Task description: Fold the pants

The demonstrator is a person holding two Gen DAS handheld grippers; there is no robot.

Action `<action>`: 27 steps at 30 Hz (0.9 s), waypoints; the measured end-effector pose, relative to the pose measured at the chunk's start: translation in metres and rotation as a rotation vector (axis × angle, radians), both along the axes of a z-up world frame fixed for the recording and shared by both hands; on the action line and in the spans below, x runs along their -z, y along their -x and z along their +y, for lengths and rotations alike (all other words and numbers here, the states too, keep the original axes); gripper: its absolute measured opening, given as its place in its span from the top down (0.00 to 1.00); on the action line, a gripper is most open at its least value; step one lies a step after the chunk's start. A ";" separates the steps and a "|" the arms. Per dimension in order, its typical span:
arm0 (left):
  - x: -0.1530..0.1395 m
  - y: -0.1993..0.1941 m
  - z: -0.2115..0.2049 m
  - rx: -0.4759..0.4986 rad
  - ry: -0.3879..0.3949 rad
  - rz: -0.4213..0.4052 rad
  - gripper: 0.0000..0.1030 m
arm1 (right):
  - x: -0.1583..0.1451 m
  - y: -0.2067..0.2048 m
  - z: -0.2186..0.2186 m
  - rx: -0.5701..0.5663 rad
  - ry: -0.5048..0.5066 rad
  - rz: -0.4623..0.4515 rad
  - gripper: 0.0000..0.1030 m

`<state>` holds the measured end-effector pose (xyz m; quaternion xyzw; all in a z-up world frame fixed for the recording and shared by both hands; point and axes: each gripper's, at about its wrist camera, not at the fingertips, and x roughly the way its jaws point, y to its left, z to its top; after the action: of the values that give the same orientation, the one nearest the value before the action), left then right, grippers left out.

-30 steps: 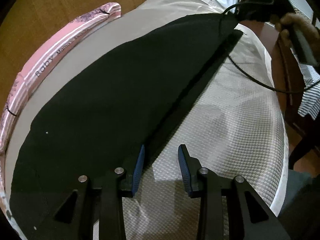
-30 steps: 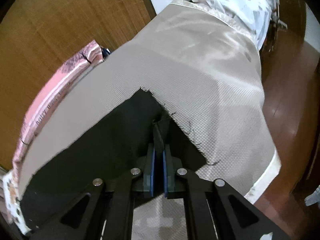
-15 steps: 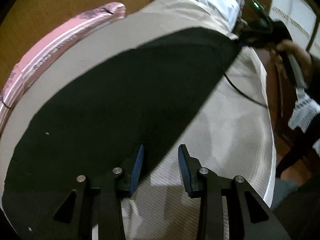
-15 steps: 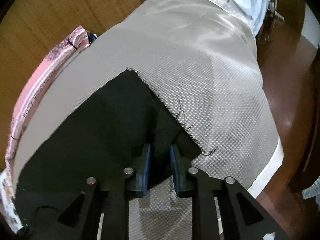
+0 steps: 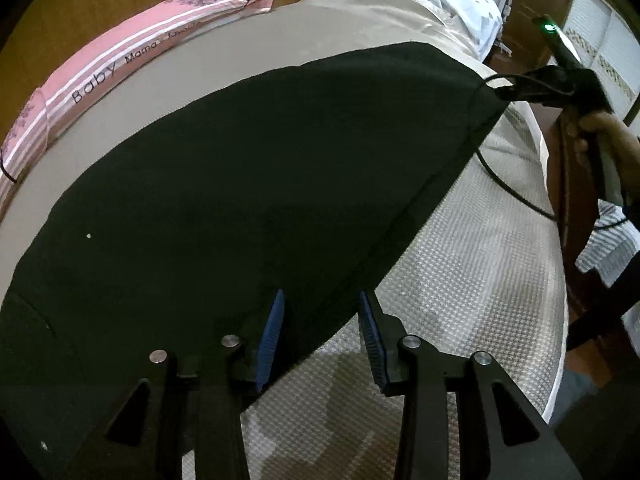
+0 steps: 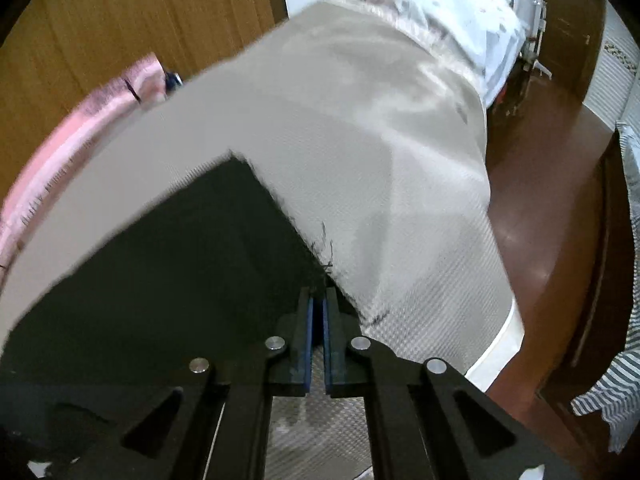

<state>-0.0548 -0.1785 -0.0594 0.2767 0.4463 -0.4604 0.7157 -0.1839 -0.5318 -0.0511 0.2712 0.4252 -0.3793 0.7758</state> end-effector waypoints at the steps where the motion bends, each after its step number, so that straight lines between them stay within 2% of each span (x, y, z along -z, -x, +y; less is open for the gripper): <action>1: 0.000 0.001 0.000 0.004 -0.005 -0.009 0.62 | 0.006 -0.003 -0.002 -0.001 -0.009 0.019 0.97; 3: -0.001 0.004 -0.001 0.011 -0.013 -0.022 0.62 | 0.004 -0.006 -0.003 0.001 0.017 0.024 0.91; 5: -0.007 0.001 0.002 0.004 0.015 -0.003 0.61 | 0.000 -0.002 -0.007 0.040 -0.014 0.018 0.77; 8: -0.022 -0.010 0.013 -0.048 0.081 -0.018 0.61 | -0.015 0.001 -0.005 0.053 0.010 -0.022 0.76; 10: -0.031 -0.022 0.024 -0.099 0.120 -0.046 0.58 | -0.026 -0.007 0.002 0.003 0.025 -0.066 0.75; 12: -0.033 -0.042 0.036 -0.169 0.133 -0.026 0.58 | -0.032 -0.022 0.011 -0.079 0.021 -0.095 0.73; 15: -0.021 -0.067 0.049 -0.250 0.083 0.008 0.58 | -0.025 -0.050 0.028 -0.191 0.006 -0.083 0.70; 17: -0.006 -0.077 0.056 -0.278 0.031 0.044 0.58 | -0.012 -0.062 0.031 -0.214 -0.027 -0.051 0.70; 18: 0.000 -0.080 0.060 -0.289 0.018 0.065 0.58 | -0.004 -0.066 0.030 -0.207 -0.050 -0.036 0.70; 19: 0.000 -0.078 0.065 -0.288 0.040 0.057 0.58 | 0.001 -0.068 0.030 -0.196 -0.062 -0.021 0.70; 21: -0.001 -0.075 0.068 -0.279 0.026 0.053 0.58 | 0.009 -0.064 0.026 -0.166 -0.068 0.006 0.72; 25: -0.001 -0.072 0.081 -0.271 0.021 0.049 0.58 | 0.007 -0.055 0.017 -0.095 -0.055 0.071 0.70; 27: -0.007 -0.073 0.089 -0.295 0.038 0.060 0.58 | 0.002 -0.056 0.016 -0.092 -0.071 0.065 0.69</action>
<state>0.0185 -0.0897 -0.0528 0.1809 0.4945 -0.3667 0.7670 -0.1278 -0.5161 -0.0530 0.2661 0.4752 -0.3366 0.7682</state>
